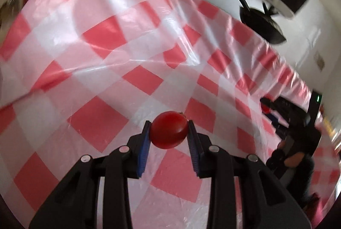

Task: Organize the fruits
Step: 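Carry both cherry tomatoes over the white box with both tools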

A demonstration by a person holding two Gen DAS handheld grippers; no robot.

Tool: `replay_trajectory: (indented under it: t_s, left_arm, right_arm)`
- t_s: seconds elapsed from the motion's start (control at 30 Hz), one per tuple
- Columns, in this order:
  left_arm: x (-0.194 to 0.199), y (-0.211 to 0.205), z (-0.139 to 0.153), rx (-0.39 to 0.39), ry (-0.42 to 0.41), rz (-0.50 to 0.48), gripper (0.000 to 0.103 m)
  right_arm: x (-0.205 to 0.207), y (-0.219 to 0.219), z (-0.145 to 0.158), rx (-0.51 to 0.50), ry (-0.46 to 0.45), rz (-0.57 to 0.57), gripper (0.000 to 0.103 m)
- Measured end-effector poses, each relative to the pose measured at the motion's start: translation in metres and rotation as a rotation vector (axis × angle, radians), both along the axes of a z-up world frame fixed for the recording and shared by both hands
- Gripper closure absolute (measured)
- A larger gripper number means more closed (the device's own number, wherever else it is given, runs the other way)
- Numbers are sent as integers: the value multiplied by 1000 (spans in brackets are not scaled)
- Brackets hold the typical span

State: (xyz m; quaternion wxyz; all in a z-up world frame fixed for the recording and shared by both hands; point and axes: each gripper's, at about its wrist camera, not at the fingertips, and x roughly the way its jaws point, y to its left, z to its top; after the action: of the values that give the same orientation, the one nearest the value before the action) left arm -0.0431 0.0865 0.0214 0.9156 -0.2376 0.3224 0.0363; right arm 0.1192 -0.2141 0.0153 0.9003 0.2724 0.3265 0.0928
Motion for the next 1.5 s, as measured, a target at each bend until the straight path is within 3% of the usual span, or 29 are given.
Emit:
replay_trajectory:
  t_s: [0.23, 0.47, 0.57, 0.67, 0.8, 1.07, 1.3, 1.5]
  left_arm:
    - [6, 2, -3, -47, -21, -36, 69]
    - [3, 17, -5, -144, -36, -24, 69]
    - [-7, 20, -3, -150, -29, -3, 69]
    - [-44, 26, 1, -176, -49, 15, 69]
    - [-111, 39, 9, -145, -78, 37, 69]
    - [-229, 87, 14, 22, -92, 118, 69]
    - [-309, 139, -15, 62, -38, 231, 69]
    - [-363, 174, -51, 38, 50, 334, 69]
  right_arm:
    - [1, 0, -1, 2, -2, 6, 67]
    - [-1, 0, -1, 19, -12, 37, 67]
    - [-13, 10, -3, -23, 63, 70, 67]
    - [-63, 24, 6, 2, 56, 136, 67]
    - [-128, 56, 19, -23, 27, 253, 67]
    - [-234, 142, 27, -112, 19, 490, 67]
    - [-316, 215, 27, -241, -41, 736, 67]
    - [-375, 269, 16, -320, -100, 951, 67]
